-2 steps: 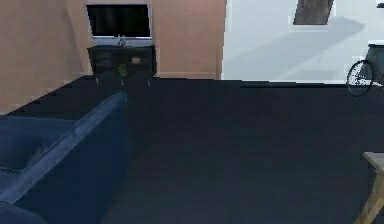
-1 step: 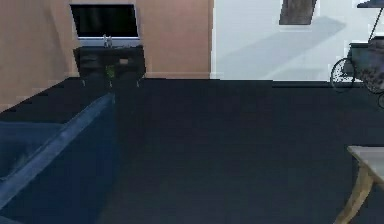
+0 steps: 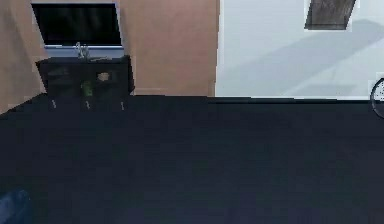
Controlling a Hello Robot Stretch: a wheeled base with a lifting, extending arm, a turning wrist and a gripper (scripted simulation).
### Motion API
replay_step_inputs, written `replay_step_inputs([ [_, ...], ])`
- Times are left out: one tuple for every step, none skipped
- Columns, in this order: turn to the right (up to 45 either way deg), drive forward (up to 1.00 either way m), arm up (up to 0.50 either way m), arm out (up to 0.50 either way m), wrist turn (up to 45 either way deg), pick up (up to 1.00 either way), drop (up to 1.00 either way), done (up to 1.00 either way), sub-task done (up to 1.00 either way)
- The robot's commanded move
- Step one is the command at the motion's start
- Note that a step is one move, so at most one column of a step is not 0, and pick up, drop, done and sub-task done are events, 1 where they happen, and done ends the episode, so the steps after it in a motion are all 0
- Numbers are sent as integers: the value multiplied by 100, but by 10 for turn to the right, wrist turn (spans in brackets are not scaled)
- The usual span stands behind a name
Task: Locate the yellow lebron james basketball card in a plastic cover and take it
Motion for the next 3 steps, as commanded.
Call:
replay_step_inputs([
  [150,0,0,0,0,0,0,0,0],
  [0,15,0,0,0,0,0,0,0],
  [390,0,0,0,0,0,0,0,0],
])
